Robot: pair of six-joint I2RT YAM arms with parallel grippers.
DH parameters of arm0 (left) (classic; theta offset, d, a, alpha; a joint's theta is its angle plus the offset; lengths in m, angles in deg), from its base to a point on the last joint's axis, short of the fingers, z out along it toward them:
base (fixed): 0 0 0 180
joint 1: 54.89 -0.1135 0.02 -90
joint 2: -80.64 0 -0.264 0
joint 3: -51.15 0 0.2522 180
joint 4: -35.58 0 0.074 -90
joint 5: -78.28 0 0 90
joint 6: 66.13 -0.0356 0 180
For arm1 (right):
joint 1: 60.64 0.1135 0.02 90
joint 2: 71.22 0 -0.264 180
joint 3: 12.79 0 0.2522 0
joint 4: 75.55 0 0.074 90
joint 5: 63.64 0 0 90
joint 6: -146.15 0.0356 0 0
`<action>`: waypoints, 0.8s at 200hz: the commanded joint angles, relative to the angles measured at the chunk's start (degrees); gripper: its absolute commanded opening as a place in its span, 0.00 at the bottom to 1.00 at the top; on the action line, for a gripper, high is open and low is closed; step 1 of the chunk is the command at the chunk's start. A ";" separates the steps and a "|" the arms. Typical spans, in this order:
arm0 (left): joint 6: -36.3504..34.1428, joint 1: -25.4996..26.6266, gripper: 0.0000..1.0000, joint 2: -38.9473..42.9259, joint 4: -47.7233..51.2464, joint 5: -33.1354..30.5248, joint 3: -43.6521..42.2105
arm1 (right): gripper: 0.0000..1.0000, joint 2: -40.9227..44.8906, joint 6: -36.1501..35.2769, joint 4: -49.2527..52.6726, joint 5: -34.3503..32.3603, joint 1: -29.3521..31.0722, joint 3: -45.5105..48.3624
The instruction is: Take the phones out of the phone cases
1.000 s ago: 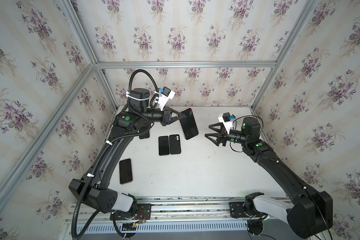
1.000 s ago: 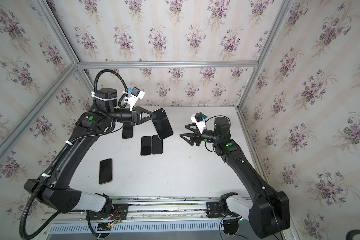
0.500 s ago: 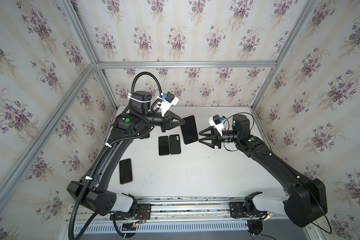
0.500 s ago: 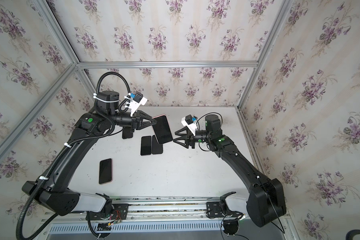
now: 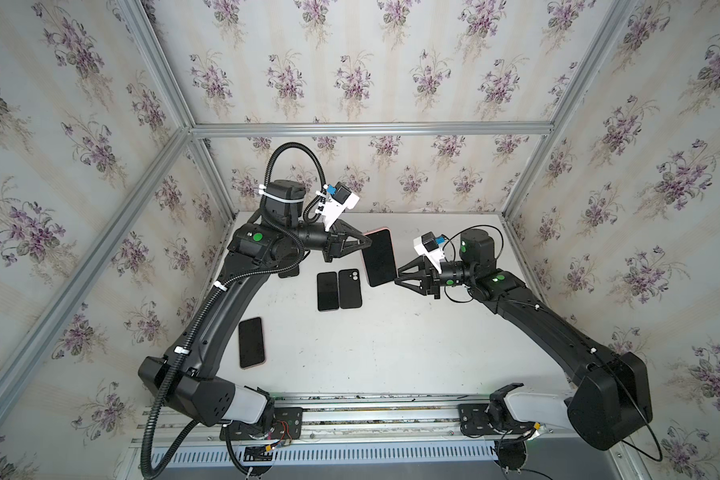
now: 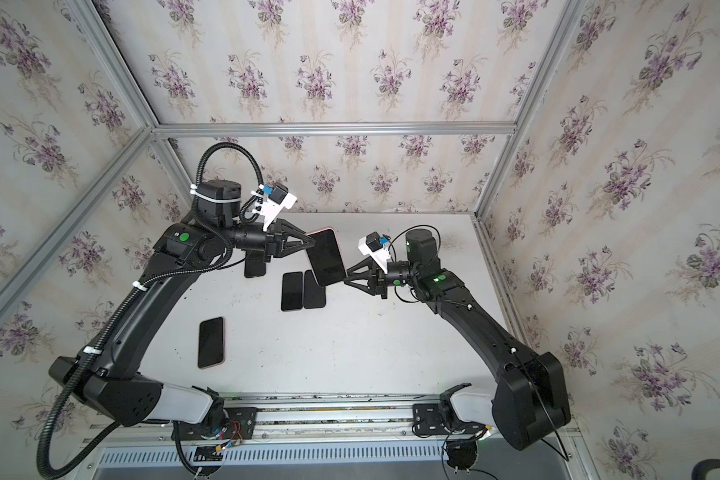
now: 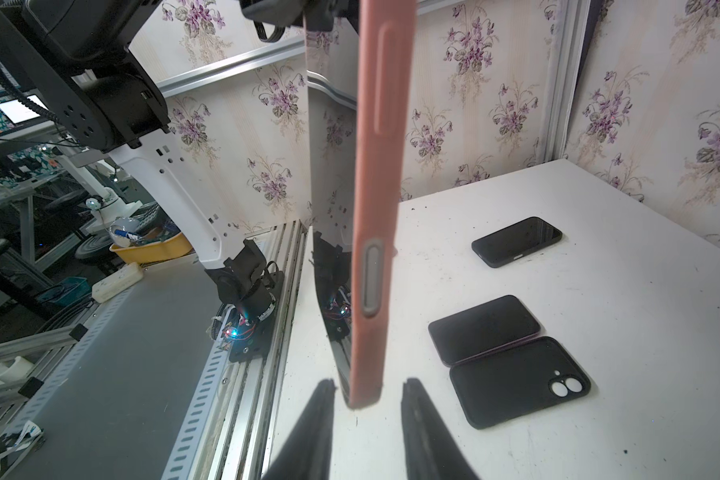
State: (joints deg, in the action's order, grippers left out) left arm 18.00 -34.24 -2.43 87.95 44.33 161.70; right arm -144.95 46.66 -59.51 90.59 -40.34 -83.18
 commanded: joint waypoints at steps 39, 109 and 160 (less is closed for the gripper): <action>-0.77 0.06 0.00 -0.94 -1.34 3.35 1.71 | 0.23 0.00 -3.51 2.55 2.13 0.23 -1.81; -0.95 0.08 0.00 -1.38 -1.34 3.52 1.90 | 0.20 -0.56 -3.25 1.82 2.69 0.28 -2.79; -0.17 0.10 0.00 -2.65 -1.32 4.56 3.17 | 0.00 -1.37 -8.69 8.37 3.54 0.35 -4.70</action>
State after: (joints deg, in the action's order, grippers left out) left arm 16.91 -34.22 -4.24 87.86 46.87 163.73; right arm -146.35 42.81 -53.39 93.14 -40.08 -86.52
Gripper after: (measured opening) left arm 0.134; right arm 0.081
